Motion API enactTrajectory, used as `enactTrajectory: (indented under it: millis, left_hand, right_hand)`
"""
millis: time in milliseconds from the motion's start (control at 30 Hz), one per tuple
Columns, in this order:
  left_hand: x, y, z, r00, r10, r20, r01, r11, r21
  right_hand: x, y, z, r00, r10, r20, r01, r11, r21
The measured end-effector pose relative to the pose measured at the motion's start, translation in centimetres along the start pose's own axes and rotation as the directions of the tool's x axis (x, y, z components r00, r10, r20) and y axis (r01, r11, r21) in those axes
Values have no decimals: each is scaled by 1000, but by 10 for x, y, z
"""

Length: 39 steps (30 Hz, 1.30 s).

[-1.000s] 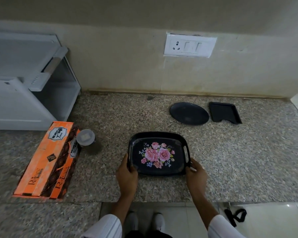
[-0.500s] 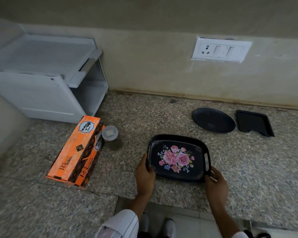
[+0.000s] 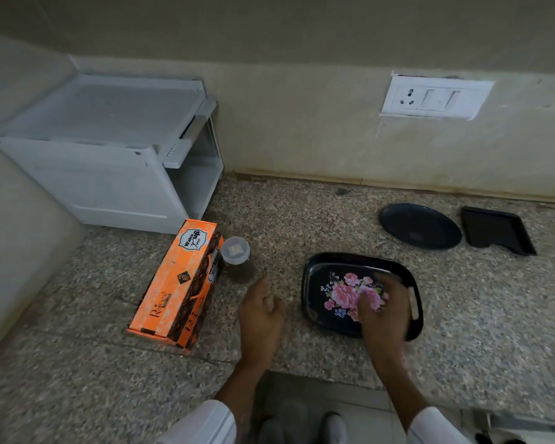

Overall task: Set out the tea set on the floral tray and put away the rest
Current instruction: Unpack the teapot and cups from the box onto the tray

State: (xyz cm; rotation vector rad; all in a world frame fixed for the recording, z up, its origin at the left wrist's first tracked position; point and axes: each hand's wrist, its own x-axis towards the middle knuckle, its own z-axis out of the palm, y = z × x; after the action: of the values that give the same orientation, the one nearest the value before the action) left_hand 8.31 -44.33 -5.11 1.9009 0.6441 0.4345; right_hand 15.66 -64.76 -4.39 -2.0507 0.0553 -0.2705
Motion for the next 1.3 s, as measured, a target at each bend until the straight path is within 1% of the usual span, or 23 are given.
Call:
enactTrajectory:
  millis: [33, 100, 167, 233, 333, 433, 467, 533, 600, 633, 733, 833, 933, 1100, 1200, 1267, 1300]
  left_hand:
    - [5, 0, -13, 999, 34, -13, -34, 999, 18]
    - [14, 3, -37, 990, 130, -52, -126, 989, 76]
    - [24, 10, -58, 971, 215, -103, -196, 967, 164]
    - [34, 11, -73, 953, 276, -123, -246, 946, 213]
    - [43, 5, -86, 952, 290, -94, -258, 930, 260]
    - [54, 1, -98, 956, 285, -67, -237, 889, 392]
    - [60, -1, -104, 956, 289, -56, -232, 857, 461]
    - [70, -7, -114, 955, 295, -32, -207, 741, 639]
    - [77, -13, -120, 970, 241, -26, -132, 613, 779]
    - [79, -14, -122, 980, 198, -22, -97, 570, 816]
    - [86, -17, -123, 993, 119, -15, -49, 517, 854]
    - [93, -17, -122, 994, 111, -11, -47, 505, 862]
    - [97, -18, -121, 994, 109, -14, -42, 492, 870]
    - [105, -14, -113, 996, 93, -16, -33, 504, 863]
    - [108, -10, -107, 997, 75, -19, -23, 519, 854]
    - [108, -5, -108, 995, 92, -32, -23, 545, 838]
    - [107, -2, -113, 993, 108, -44, -26, 574, 819]
  right_hand:
    - [-4, -12, 20, 997, -34, 63, 33, 999, 9]
    - [-10, -34, 61, 980, -102, 171, 109, 994, -28]
    - [-13, -55, 100, 957, -132, 259, 142, 990, -20]
    - [-17, -72, 134, 928, -146, 343, 155, 988, 0]
    - [-21, -86, 169, 889, -123, 441, 136, 991, 3]
    - [-20, -93, 190, 856, -137, 498, 123, 990, 62]
    - [-19, -94, 197, 847, -154, 509, 130, 988, 82]
    - [-19, -96, 205, 834, -166, 527, 129, 986, 107]
    - [-20, -98, 212, 831, -153, 535, 124, 988, 91]
    - [-20, -99, 215, 832, -149, 535, 131, 989, 73]
    - [-20, -99, 218, 831, -151, 535, 157, 987, 33]
    - [-15, -98, 218, 847, -147, 511, 139, 989, 55]
    - [2, -96, 219, 873, -117, 474, 116, 993, 32]
    - [34, -97, 224, 892, -100, 441, 120, 993, -18]
    - [43, -93, 229, 886, -108, 452, 129, 991, -16]
    - [45, -93, 230, 881, -102, 462, 130, 991, -30]
    - [44, -97, 227, 885, -97, 456, 131, 990, -43]
